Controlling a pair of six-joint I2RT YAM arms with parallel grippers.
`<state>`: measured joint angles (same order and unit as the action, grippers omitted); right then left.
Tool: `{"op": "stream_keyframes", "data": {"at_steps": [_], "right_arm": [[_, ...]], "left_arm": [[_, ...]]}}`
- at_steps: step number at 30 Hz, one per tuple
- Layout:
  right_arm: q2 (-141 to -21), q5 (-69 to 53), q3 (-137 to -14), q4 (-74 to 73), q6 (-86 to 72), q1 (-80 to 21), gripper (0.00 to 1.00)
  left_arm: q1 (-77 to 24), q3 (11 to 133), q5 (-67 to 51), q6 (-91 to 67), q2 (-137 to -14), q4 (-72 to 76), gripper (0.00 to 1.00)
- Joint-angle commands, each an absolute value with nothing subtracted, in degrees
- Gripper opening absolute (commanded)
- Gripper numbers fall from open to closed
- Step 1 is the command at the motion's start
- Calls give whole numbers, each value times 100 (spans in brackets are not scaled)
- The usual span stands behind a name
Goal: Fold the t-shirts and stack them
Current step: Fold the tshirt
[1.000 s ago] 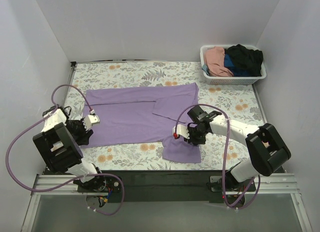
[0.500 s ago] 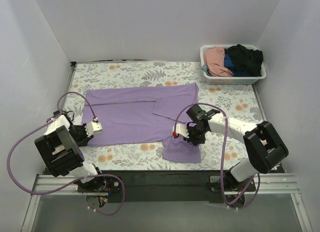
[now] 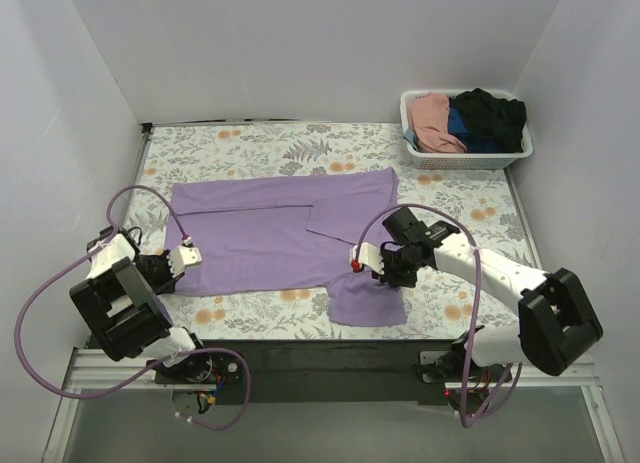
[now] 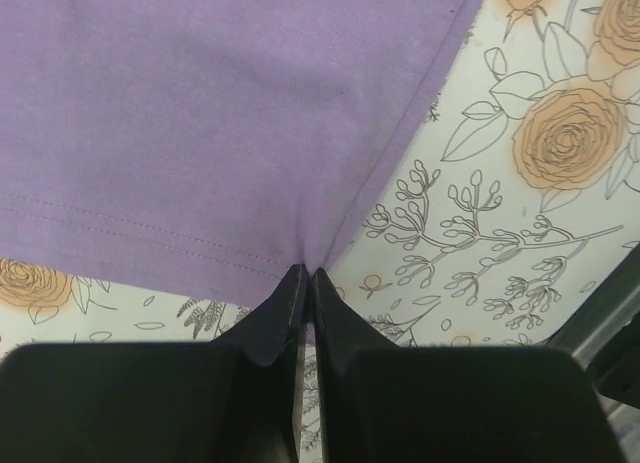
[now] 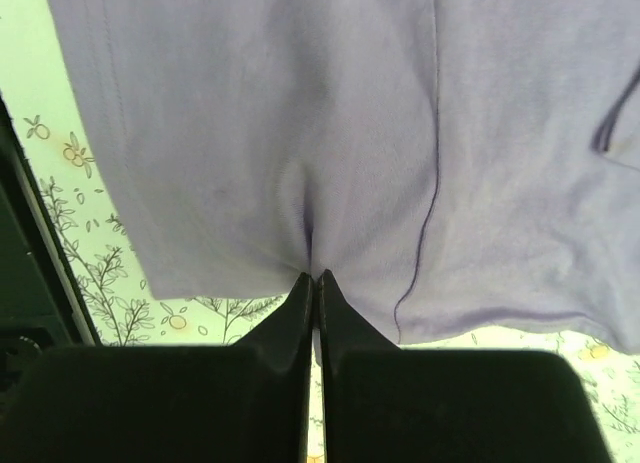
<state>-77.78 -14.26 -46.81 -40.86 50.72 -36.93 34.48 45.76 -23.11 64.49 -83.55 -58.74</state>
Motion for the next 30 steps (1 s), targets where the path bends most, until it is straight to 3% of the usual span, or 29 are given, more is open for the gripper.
{"op": "stream_keyframes", "data": {"at_steps": [1,8,30], "right_arm": [[-7322,-1529,-4667,-4456,4966,-3709,1],[-7321,-1661,-5325,-4675,4992,-3376,1],[-9131,-1969,-7497,-5388,5634,-2610,1]], "left_arm": [[3630,4720,-2663,6829,-7937,-6380,0],[3647,5220,-3128,6531,-8059,-6530,0],[3542,7083,-4412,5010,-9491,-6311,0]]}}
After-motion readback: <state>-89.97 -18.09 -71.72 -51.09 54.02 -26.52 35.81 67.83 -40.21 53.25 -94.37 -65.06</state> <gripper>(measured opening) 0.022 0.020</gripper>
